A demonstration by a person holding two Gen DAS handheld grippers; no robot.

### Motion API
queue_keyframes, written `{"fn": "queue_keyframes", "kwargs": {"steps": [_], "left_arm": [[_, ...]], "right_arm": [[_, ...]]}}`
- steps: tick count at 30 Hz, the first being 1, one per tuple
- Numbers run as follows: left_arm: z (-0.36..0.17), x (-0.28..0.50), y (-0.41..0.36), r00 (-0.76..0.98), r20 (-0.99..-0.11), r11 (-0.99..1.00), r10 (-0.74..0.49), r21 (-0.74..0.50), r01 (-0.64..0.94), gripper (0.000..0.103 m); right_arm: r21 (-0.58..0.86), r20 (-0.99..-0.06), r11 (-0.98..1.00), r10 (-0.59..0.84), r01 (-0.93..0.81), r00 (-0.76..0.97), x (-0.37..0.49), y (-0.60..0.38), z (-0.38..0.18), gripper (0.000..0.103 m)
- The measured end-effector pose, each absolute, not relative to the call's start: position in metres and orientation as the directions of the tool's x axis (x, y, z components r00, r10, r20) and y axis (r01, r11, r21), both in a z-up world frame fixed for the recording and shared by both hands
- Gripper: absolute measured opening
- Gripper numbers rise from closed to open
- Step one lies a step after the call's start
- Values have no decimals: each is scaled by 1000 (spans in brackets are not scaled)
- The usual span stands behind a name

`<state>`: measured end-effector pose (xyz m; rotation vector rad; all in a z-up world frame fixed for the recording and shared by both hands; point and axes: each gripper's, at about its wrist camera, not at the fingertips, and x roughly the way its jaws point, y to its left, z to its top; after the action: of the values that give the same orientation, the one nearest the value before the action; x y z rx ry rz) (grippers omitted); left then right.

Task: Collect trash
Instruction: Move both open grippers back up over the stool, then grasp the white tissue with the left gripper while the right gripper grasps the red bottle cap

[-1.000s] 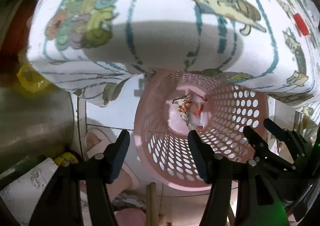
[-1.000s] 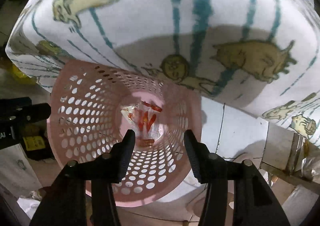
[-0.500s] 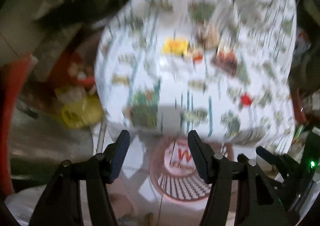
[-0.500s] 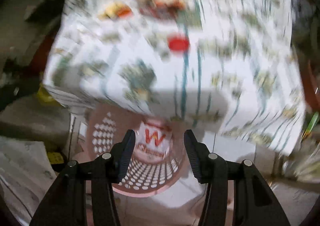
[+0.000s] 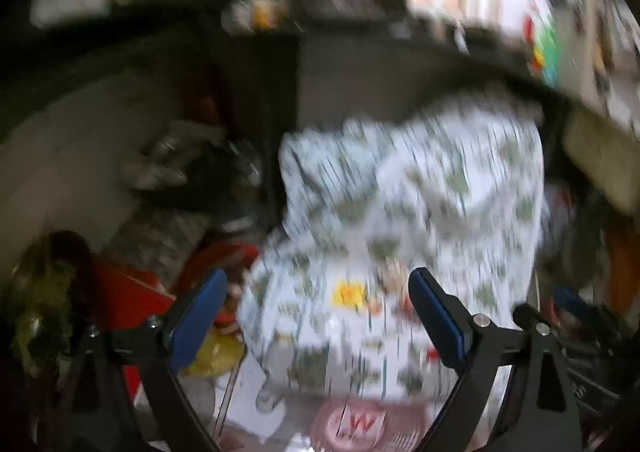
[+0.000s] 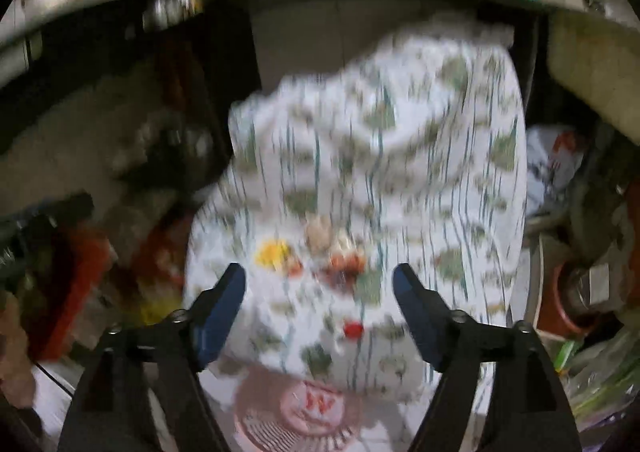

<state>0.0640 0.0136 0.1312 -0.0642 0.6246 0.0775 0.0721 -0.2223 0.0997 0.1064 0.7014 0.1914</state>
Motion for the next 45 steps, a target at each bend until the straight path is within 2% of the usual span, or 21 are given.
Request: {"fn": "queue_keyframes", "kwargs": {"steps": [1, 2, 5, 8, 11, 15, 19, 24, 31, 34, 39, 45], "left_arm": [[146, 59, 17, 837, -542, 991, 71, -56, -120, 95], [160, 53, 18, 864, -498, 991, 75, -63, -122, 101], [186, 38, 21, 905, -413, 990, 105, -38, -132, 103], [186, 34, 23, 915, -381, 988, 133, -21, -153, 103], [168, 46, 30, 906, -410, 990, 105, -39, -132, 103], [130, 75, 32, 857, -511, 990, 70, -73, -124, 103], [97, 95, 26, 845, -530, 995, 69, -29, -99, 103], [57, 117, 24, 803, -587, 995, 99, 51, -85, 103], [23, 145, 41, 698, -712, 993, 69, -17, -115, 103], [15, 152, 42, 649, -759, 993, 51, -31, -114, 103], [-2, 161, 42, 571, -819, 992, 55, -22, -127, 103], [-13, 164, 41, 520, -853, 993, 52, -12, -119, 103]], "right_arm": [[170, -608, 976, 211, -134, 766, 72, -224, 110, 88], [170, -584, 977, 202, -125, 786, 72, -226, 123, 88], [155, -526, 979, 198, -136, 827, 69, -229, 144, 90], [122, -495, 985, 167, -122, 853, 67, -230, 151, 103], [85, -490, 993, 117, -87, 864, 69, -233, 136, 103], [86, -573, 993, 112, -77, 812, 88, -238, 92, 103], [53, -663, 996, 88, -70, 743, 110, -236, 41, 103], [42, -804, 992, 105, -121, 585, 134, -224, -29, 103], [26, -923, 993, 70, -119, 378, 149, -217, -106, 100], [15, -949, 994, 48, -108, 312, 154, -218, -126, 93], [67, -957, 995, 84, -71, 278, 157, -227, -134, 92], [187, -957, 982, 176, 24, 228, 165, -248, -138, 82]]}}
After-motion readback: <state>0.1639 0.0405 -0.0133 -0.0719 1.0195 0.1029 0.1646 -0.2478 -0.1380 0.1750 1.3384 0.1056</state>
